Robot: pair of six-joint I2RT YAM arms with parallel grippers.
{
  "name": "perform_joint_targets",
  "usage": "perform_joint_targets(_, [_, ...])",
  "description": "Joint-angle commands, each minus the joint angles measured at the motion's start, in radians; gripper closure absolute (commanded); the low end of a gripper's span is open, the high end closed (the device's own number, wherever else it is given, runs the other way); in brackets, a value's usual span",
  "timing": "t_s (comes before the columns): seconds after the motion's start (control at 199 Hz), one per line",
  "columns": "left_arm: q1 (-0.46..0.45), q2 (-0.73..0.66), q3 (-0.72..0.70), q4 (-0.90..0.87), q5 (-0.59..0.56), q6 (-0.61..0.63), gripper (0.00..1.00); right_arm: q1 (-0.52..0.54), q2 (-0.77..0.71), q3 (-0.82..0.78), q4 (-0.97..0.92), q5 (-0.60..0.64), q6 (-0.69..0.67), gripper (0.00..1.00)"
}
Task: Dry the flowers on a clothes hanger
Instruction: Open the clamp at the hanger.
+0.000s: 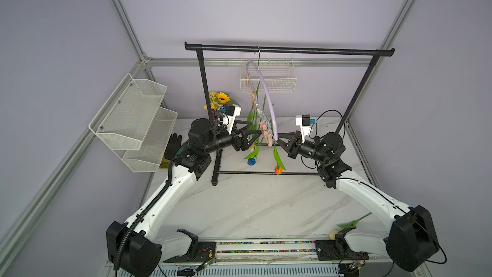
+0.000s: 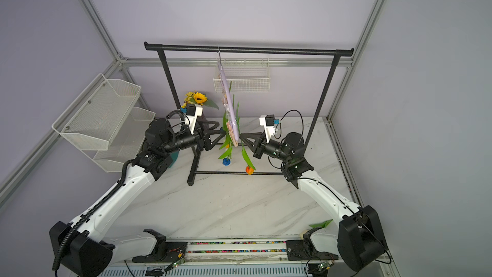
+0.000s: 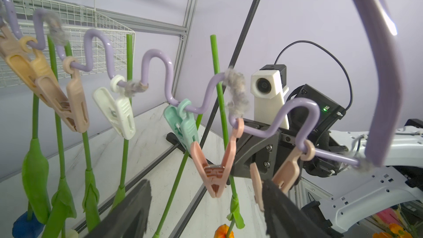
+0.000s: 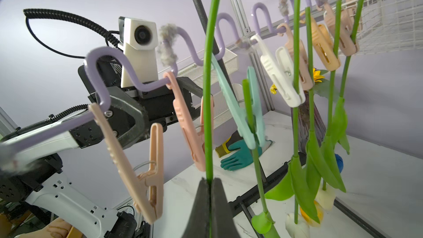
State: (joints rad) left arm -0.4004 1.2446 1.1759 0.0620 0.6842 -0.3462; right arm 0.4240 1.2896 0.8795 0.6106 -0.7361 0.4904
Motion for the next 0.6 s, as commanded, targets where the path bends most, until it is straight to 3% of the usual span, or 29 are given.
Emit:
perform_joint_targets(0.0, [-0.011,0.013,0.046,0.024,0.029,0.017,0.28,0.018,0.012,-0.009,0.102,0.02,0.01,1.0])
perform_joint_targets(0.236, [-0.041,0.039,0.09,-0.031,0.008,0.057,0.29,0.025,0.002,-0.023,0.08,0.043,-0.013,1.0])
perform_joint_targets(0.598, [-0.067,0.086,0.169,-0.093,-0.045,0.078,0.41,0.025,0.002,-0.025,0.078,0.044,-0.016,1.0])
